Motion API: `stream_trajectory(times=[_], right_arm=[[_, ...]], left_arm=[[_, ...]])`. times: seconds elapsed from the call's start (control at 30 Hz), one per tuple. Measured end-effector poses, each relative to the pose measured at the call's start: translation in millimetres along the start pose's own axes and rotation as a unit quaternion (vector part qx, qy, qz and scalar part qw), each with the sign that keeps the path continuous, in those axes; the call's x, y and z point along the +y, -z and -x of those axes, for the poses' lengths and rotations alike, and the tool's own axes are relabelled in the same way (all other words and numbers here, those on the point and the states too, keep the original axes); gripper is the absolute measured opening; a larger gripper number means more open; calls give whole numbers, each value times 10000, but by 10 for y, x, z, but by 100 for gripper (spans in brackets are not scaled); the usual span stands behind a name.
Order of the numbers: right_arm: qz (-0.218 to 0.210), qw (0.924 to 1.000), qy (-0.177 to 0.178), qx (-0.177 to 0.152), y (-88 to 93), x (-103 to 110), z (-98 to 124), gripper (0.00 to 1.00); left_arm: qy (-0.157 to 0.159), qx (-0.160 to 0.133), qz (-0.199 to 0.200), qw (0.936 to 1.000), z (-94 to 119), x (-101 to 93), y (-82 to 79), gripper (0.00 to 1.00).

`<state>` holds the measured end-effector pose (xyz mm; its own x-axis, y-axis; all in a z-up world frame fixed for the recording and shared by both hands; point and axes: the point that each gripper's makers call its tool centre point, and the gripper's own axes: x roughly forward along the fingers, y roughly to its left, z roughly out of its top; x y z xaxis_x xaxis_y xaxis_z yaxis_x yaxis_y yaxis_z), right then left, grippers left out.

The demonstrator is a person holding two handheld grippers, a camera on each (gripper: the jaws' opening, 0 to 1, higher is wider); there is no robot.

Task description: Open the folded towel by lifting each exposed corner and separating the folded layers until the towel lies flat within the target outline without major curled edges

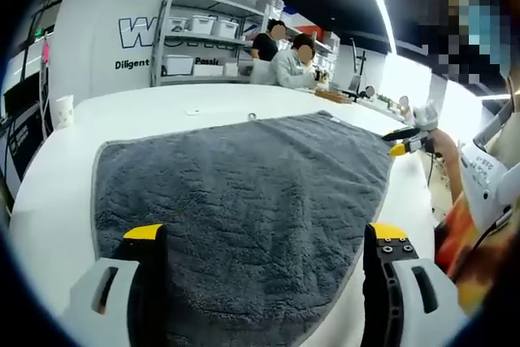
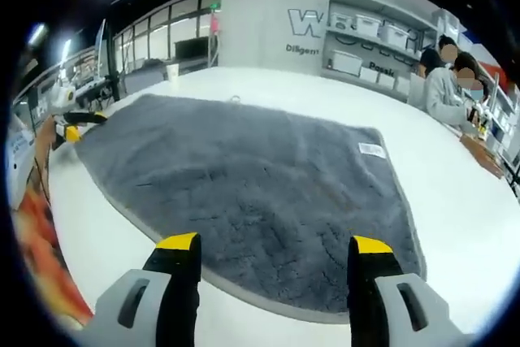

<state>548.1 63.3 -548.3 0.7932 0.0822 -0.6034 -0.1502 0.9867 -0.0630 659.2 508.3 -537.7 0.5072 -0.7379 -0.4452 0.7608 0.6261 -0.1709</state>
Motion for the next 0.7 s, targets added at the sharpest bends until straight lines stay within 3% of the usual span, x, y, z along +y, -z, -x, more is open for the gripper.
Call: stream_trajectory(times=[0.27,0.7], right_arm=[[-198,9994,225,144,177,-177,54,72],[-584,9963,633,83,311,-494,108,71]], left_arm=[[-69,-14,-15,10000,7,19,-11,99],[-190,-29,-70,9998,7,42,-28,97]])
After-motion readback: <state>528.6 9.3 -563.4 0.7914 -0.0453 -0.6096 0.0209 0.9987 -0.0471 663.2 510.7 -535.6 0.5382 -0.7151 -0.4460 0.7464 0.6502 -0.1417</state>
